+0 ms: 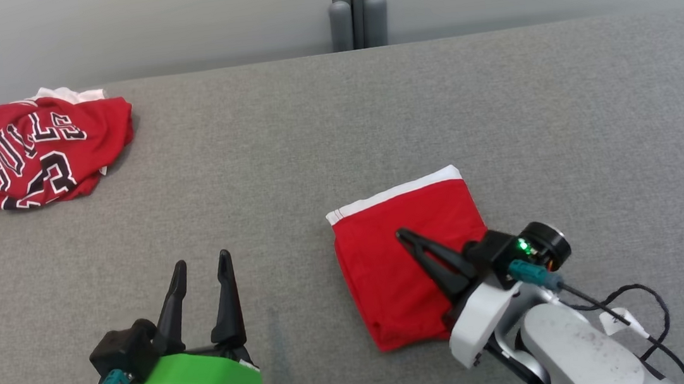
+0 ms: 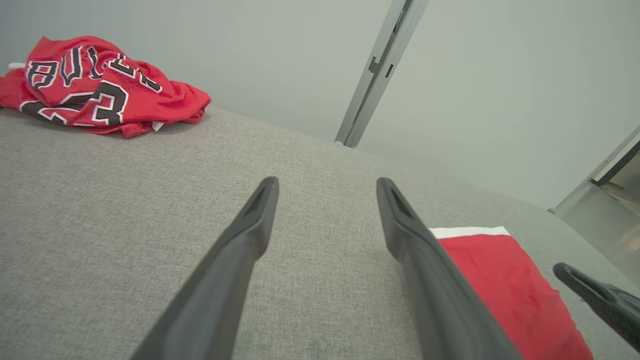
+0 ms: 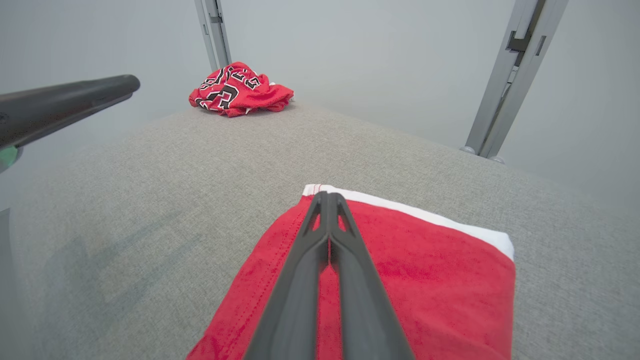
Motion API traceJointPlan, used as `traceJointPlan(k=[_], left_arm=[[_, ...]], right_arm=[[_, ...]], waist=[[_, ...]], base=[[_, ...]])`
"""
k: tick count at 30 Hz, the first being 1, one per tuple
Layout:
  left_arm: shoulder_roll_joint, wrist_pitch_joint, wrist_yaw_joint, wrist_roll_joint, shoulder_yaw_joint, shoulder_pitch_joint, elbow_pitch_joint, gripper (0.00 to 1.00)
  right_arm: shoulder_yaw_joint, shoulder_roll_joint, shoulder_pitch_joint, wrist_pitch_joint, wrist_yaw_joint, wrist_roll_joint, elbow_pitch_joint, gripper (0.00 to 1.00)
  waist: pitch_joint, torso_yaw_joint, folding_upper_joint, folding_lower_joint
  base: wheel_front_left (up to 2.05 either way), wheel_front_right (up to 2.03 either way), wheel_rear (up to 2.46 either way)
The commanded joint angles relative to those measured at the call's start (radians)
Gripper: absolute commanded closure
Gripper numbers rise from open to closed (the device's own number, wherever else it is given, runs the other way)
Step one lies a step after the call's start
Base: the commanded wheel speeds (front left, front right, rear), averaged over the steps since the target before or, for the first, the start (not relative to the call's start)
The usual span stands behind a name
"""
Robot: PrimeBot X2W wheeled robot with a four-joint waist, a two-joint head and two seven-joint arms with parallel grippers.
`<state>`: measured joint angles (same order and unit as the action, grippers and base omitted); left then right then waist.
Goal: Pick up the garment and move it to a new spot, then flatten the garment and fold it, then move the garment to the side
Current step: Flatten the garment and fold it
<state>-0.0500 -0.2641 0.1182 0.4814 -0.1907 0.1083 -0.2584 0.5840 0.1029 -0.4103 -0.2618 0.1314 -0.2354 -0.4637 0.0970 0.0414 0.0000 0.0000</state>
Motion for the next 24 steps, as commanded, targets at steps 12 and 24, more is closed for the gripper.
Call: traceJointPlan(k=[12,24], left_arm=[[-0.002,0.0,-0.024,-0.056,-0.003,-0.05,0.005,0.0],[-0.002,-0.001,-0.036,-0.075,0.024,-0.138,0.038,0.0]], right_arm=[[-0.429,-0.05,0.151,-0.004,-0.001,0.094,0.144,0.0],[-0.572,-0.051,0.266,-0.004,-0.001,0.051,0.161,0.0]], waist=[[-0.074,-0.034,0.0,0.0],[-0.091,-0.042,0.0,0.0]], base=[[0.0,0.0,0.0],[0.0,0.0,0.0]])
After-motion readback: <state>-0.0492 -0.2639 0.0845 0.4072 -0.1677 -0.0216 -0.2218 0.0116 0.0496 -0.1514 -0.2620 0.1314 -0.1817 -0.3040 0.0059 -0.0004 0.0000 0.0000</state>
